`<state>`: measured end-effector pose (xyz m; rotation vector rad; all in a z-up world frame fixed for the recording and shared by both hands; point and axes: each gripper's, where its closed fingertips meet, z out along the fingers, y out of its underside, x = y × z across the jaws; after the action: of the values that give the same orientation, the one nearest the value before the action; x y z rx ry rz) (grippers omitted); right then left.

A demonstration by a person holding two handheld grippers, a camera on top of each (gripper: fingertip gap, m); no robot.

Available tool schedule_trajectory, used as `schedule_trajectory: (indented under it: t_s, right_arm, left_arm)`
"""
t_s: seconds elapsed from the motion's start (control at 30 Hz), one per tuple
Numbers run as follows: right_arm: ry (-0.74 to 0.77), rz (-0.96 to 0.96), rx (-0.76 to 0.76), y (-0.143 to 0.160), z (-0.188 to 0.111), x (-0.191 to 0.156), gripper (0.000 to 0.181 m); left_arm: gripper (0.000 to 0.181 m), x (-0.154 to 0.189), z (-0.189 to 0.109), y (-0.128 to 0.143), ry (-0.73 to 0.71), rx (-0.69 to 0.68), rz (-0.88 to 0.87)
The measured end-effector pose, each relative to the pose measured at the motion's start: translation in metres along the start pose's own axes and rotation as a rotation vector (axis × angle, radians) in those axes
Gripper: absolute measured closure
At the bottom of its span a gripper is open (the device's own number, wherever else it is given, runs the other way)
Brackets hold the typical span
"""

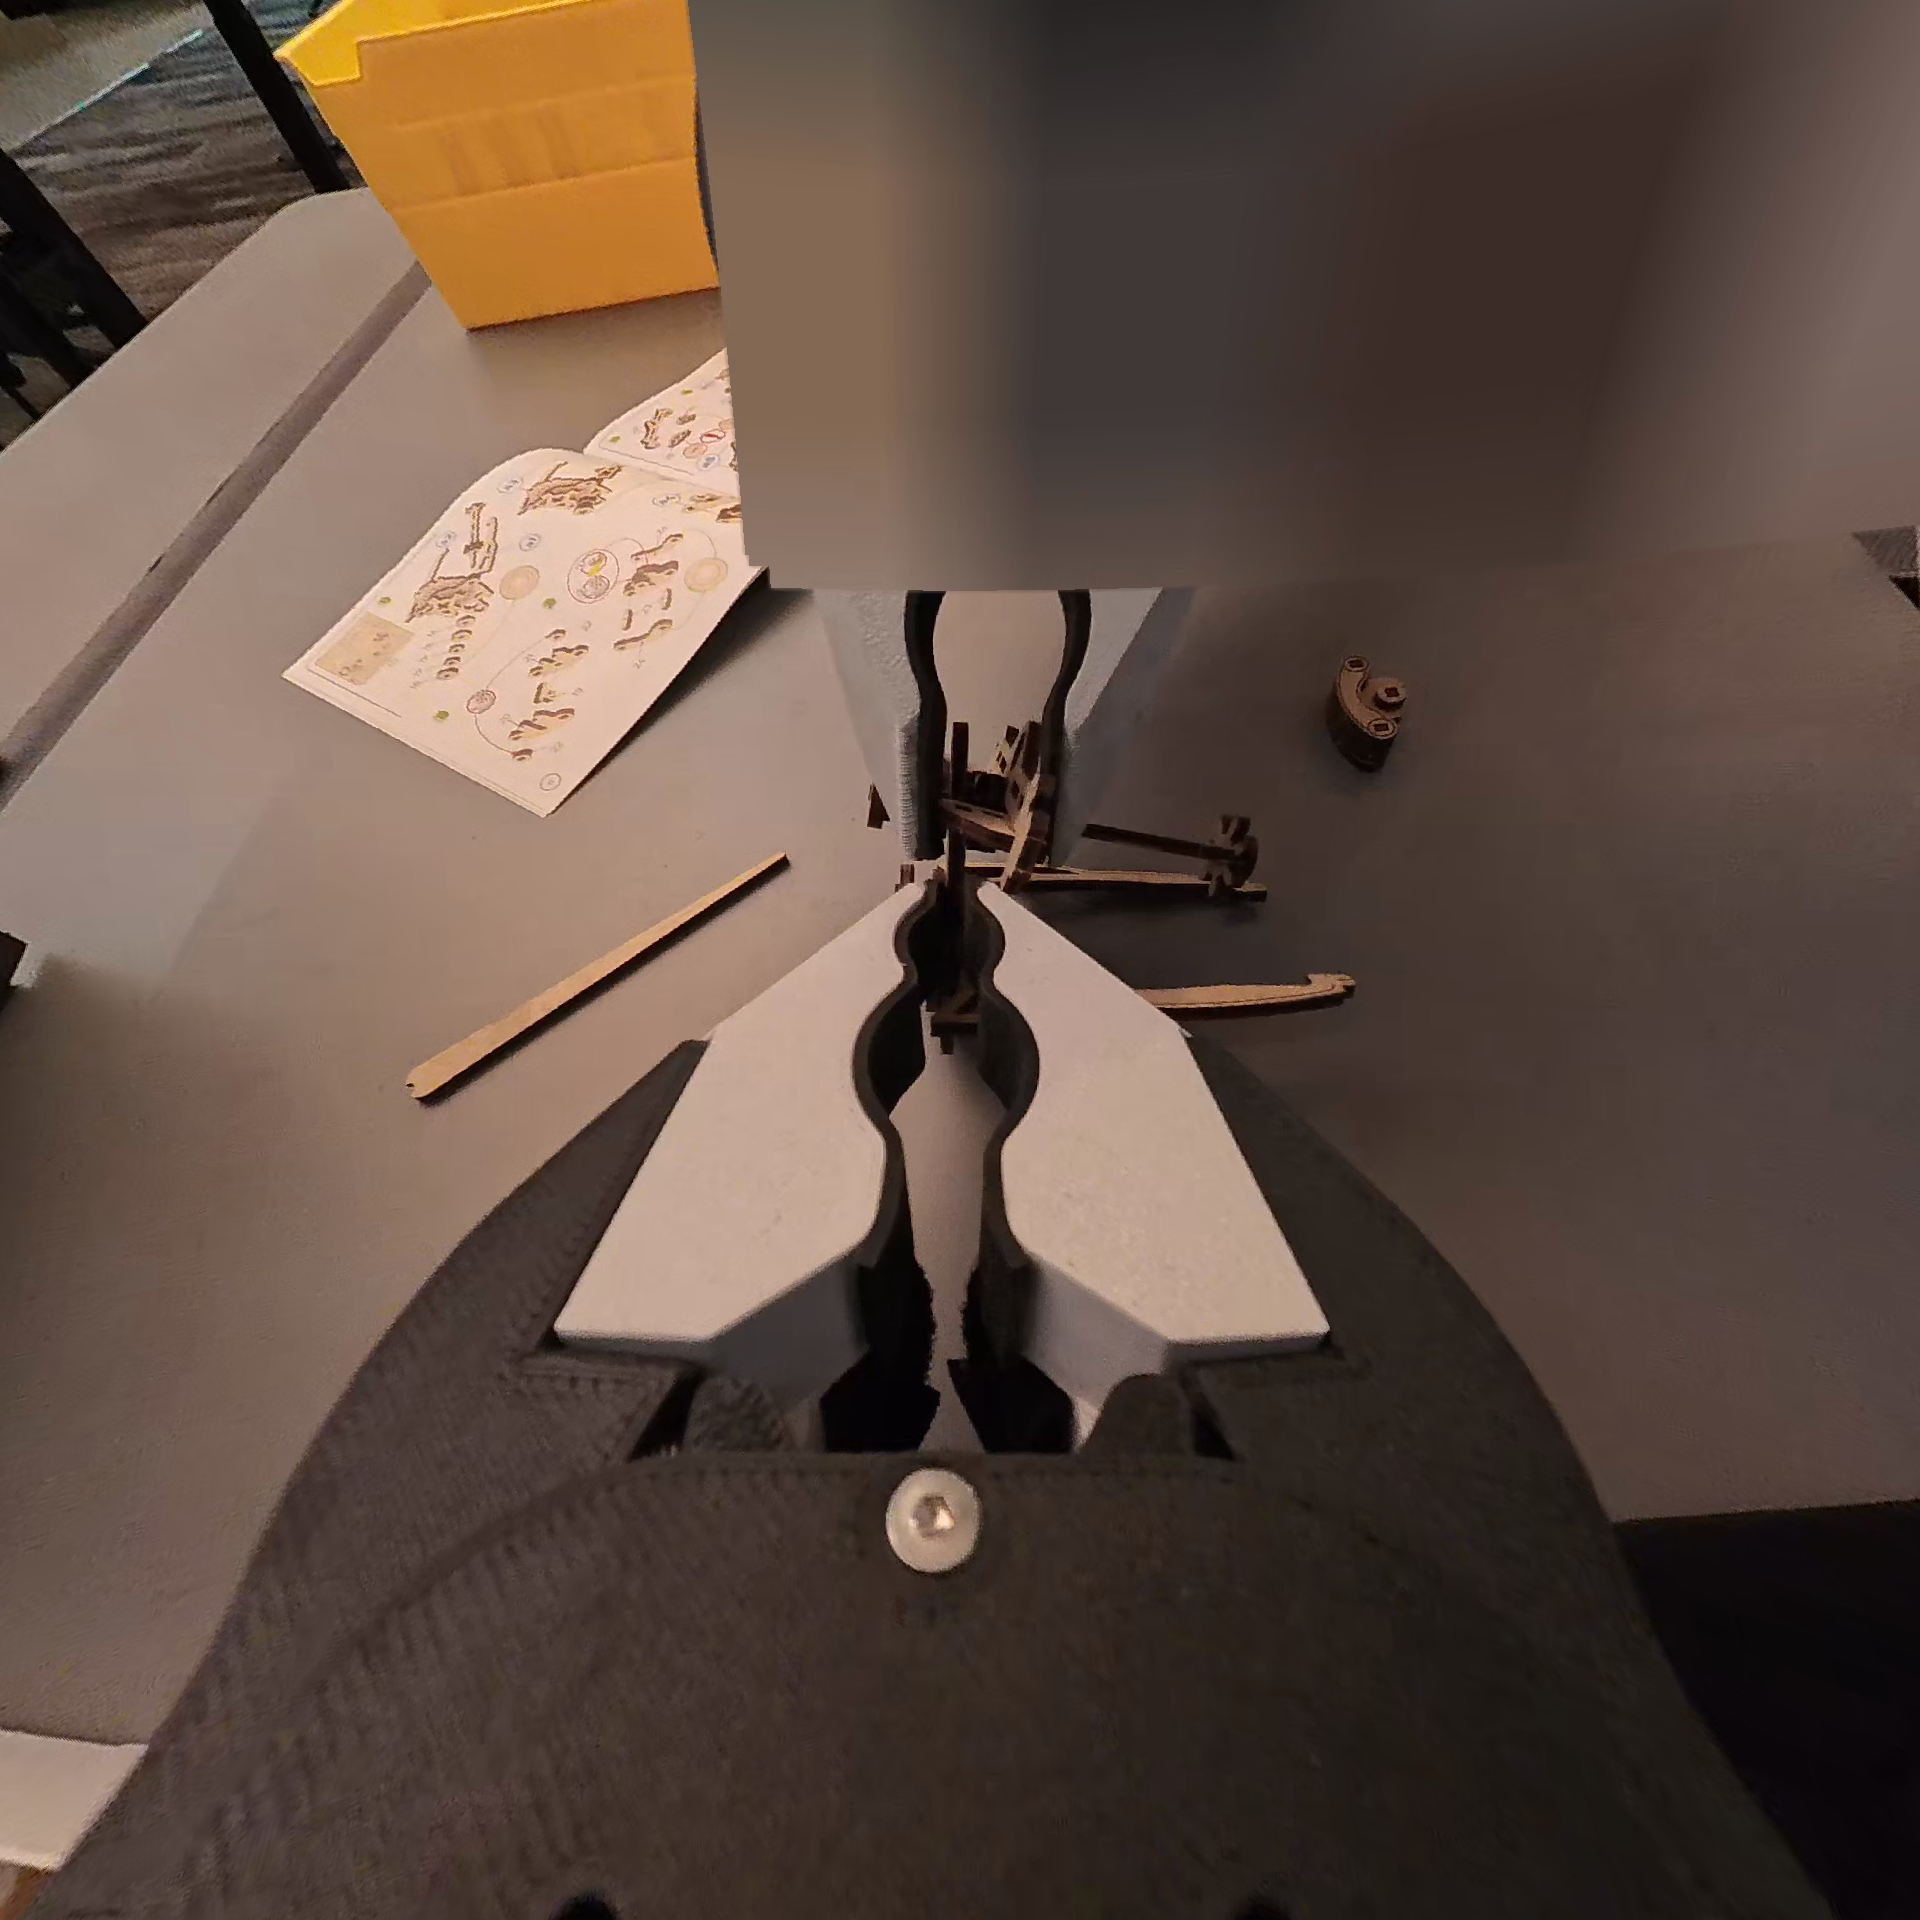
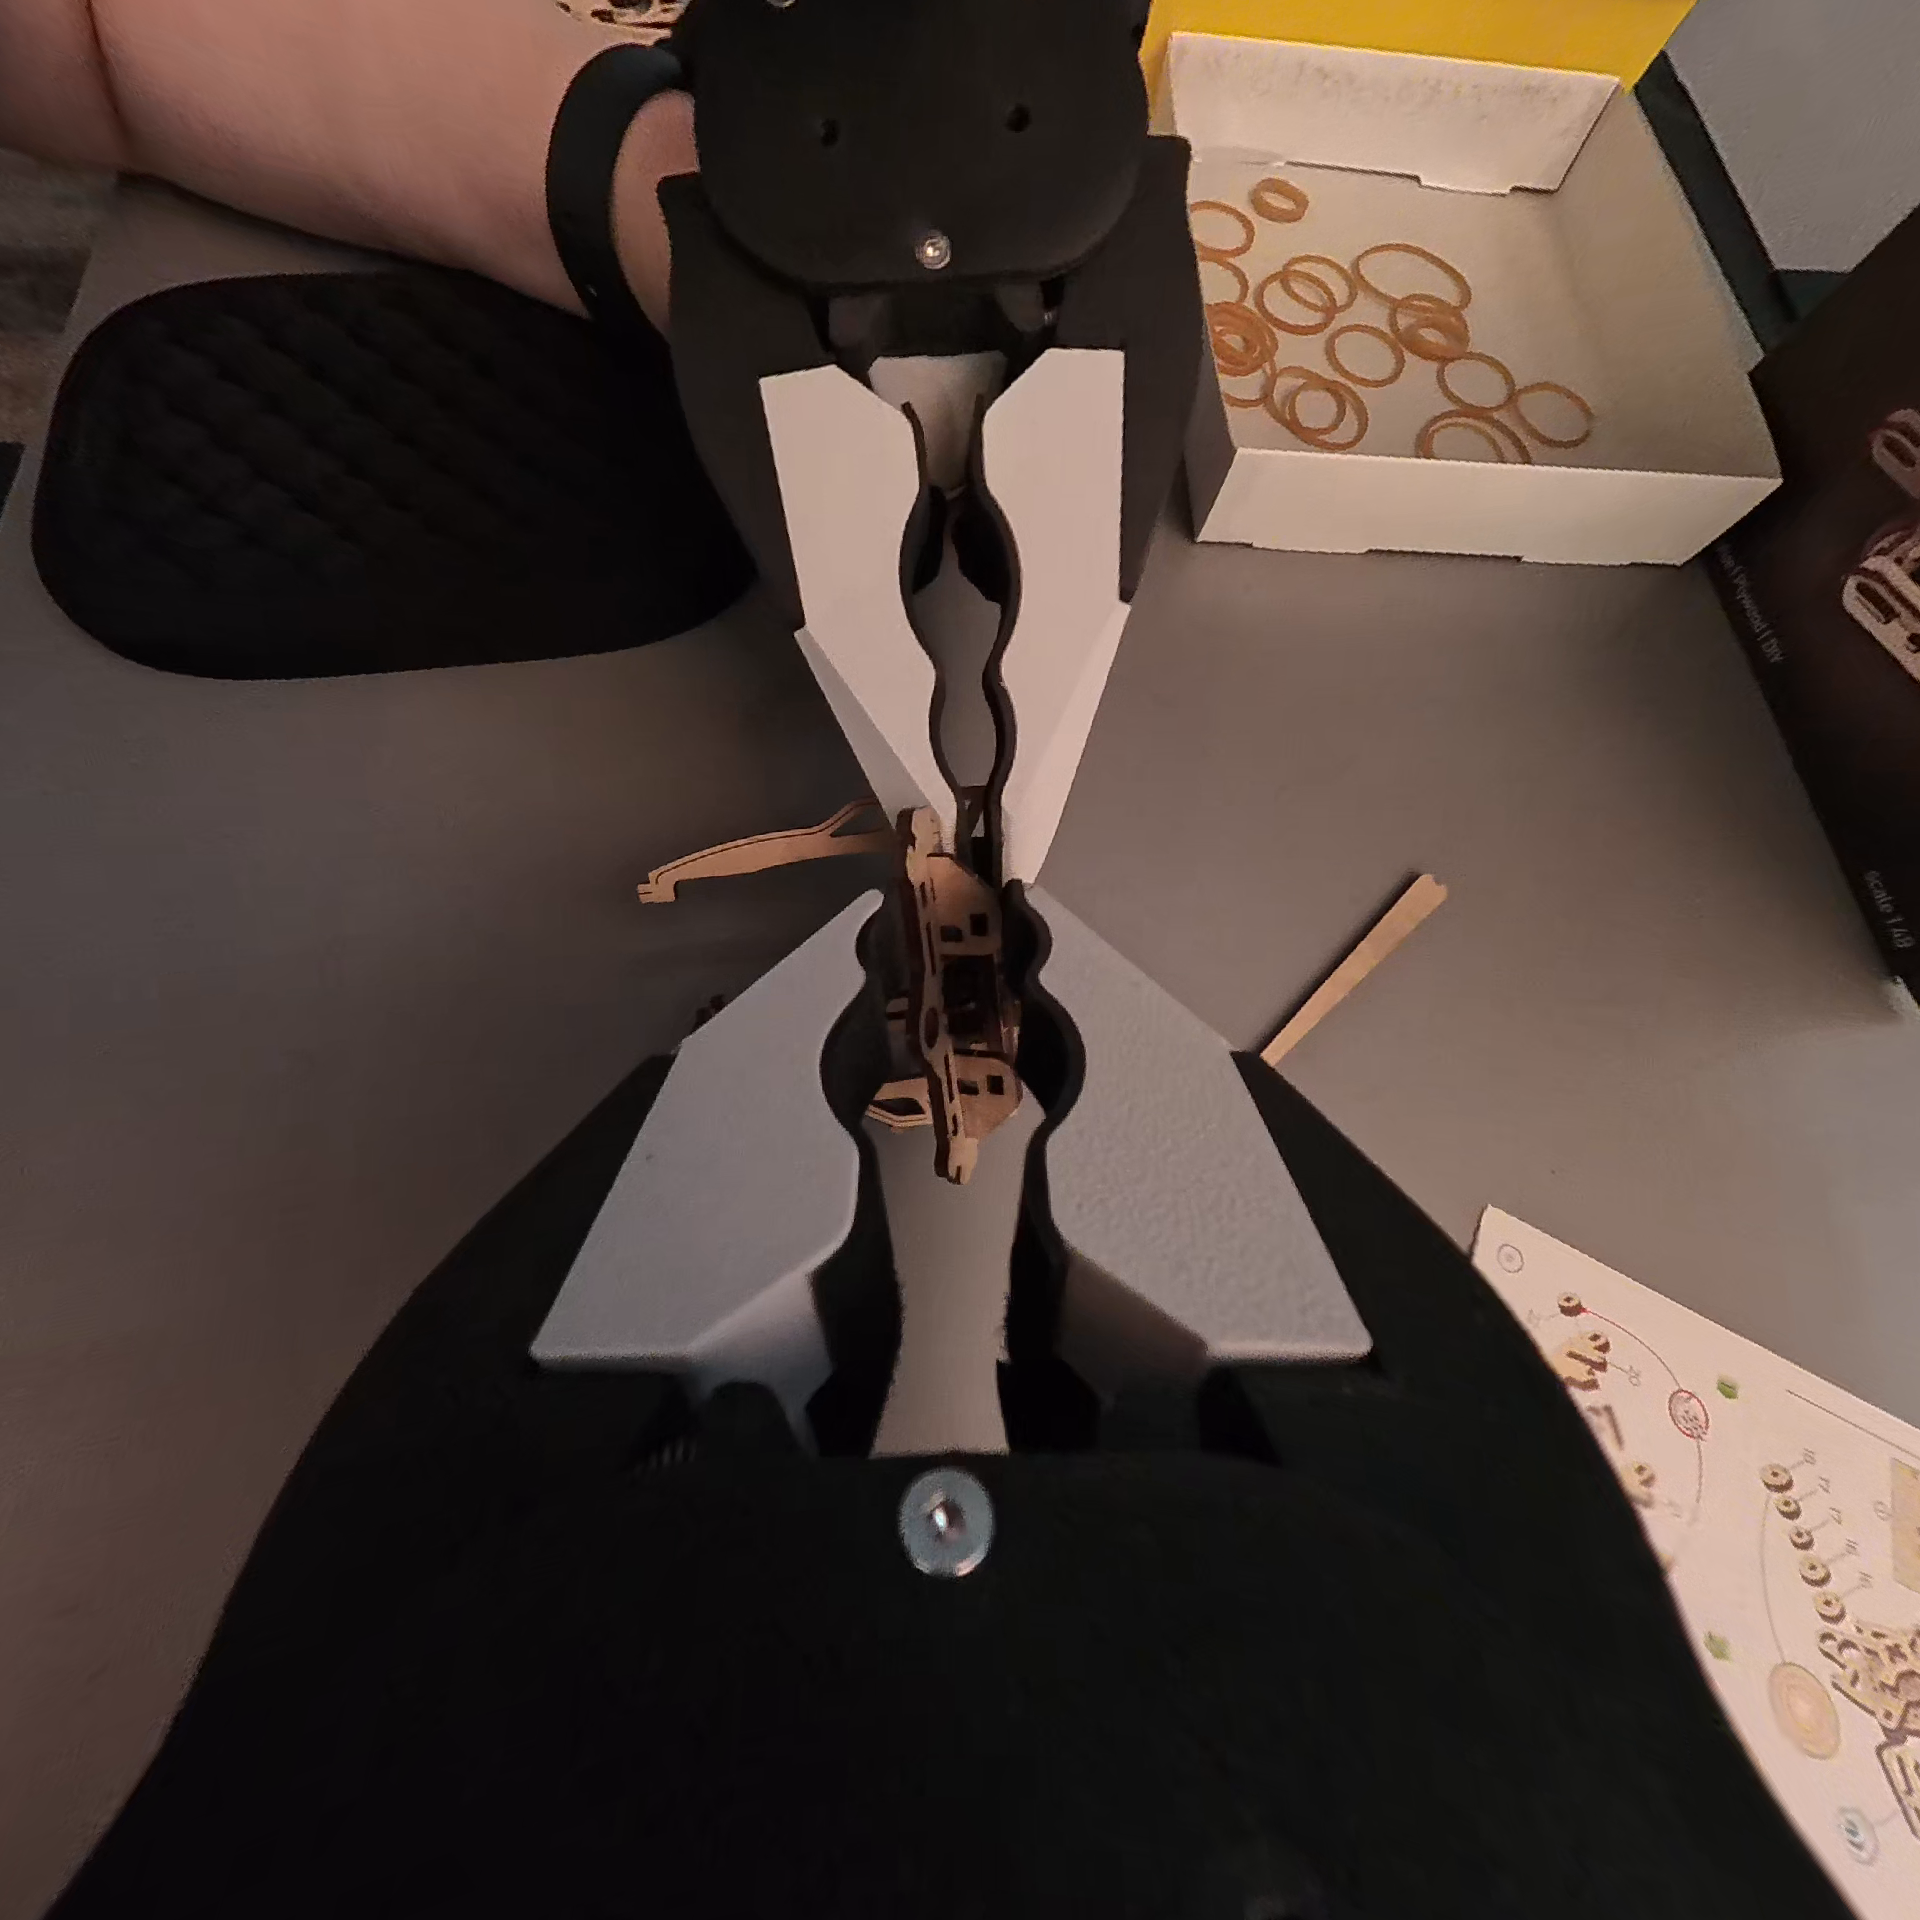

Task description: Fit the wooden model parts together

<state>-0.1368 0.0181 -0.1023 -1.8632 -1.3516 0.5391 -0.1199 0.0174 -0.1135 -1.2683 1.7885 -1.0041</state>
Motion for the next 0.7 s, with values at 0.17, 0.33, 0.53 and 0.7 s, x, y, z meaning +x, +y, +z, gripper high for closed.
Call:
schedule_trajectory:
  t_s: [0.17,0.33,0.53,0.7]
  right_arm:
    - [-0.014,-0.063,0.059,-0.0026,0.0001,0.0021,0.164]
    - [-0.007,-0.107,0.103,-0.0039,0.0006,0.0044,0.164]
    - [0.007,-0.132,0.124,-0.0057,-0.0001,0.0052,0.165]
    - [-0.010,-0.108,0.125,-0.0054,0.0001,0.0050,0.166]
  left_arm:
    - [0.181,-0.0014,-0.0009,0.0003,0.021,0.015,-0.043]
    - [0.181,-0.0037,-0.0016,0.0006,0.023,0.017,-0.075]
    - [0.181,-0.0033,-0.0019,0.0007,0.039,0.018,-0.095]
    - [0.181,-0.0034,-0.0020,0.0008,0.033,0.018,-0.088]
